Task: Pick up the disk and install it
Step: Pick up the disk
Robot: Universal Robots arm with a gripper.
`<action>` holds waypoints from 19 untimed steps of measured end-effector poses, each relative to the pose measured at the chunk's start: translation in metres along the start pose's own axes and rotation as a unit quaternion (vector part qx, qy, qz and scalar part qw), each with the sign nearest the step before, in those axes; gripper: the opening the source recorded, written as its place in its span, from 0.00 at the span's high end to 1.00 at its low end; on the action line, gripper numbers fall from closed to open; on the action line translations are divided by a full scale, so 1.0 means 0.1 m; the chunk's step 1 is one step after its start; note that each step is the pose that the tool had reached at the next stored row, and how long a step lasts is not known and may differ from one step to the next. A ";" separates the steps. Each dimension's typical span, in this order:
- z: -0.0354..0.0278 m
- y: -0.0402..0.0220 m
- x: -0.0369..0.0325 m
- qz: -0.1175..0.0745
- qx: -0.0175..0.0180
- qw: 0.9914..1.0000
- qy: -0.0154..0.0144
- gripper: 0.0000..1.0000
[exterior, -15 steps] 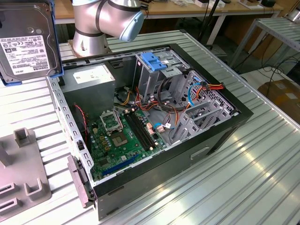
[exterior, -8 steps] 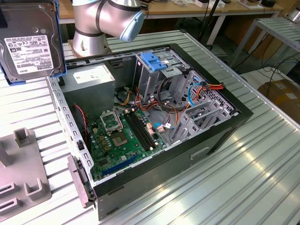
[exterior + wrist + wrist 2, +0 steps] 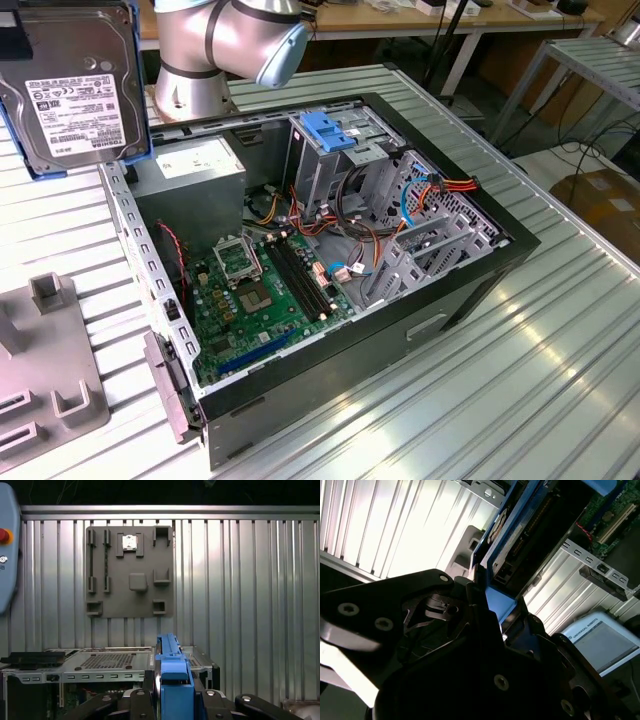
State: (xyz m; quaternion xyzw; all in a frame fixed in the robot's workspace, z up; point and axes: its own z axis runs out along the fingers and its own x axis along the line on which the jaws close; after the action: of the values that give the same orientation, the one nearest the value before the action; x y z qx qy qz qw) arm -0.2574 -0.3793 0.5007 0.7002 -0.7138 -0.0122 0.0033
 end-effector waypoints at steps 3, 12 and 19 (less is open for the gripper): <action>0.000 -0.039 -0.001 0.000 0.000 1.000 0.001 0.63; -0.001 -0.153 -0.003 0.000 0.000 1.000 0.003 0.63; -0.001 -0.237 -0.004 0.000 0.000 1.000 0.005 0.63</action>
State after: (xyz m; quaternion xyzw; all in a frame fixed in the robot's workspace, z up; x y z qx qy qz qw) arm -0.2337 -0.3794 0.5003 0.7002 -0.7138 -0.0090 0.0065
